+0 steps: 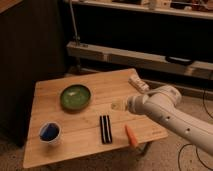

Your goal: Stand the bottle upright

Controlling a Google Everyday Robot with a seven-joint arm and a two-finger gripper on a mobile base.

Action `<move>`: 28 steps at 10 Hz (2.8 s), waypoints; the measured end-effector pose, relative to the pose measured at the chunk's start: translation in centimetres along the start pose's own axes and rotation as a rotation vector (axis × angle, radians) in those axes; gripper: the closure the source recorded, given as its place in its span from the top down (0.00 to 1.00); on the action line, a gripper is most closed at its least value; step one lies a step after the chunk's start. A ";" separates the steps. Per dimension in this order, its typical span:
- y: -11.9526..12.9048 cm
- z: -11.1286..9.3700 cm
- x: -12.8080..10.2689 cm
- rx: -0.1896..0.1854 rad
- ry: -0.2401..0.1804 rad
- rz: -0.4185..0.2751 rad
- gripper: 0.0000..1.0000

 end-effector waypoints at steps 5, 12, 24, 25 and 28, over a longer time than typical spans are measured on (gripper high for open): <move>0.0 0.0 0.0 0.000 0.000 0.000 0.80; 0.1 0.0 0.0 -0.001 0.000 0.001 0.80; 6.9 -0.1 4.4 -0.098 0.007 -0.055 0.80; 9.2 0.4 6.2 -0.112 0.008 -0.090 0.80; 12.9 1.9 9.0 -0.160 -0.019 -0.162 0.80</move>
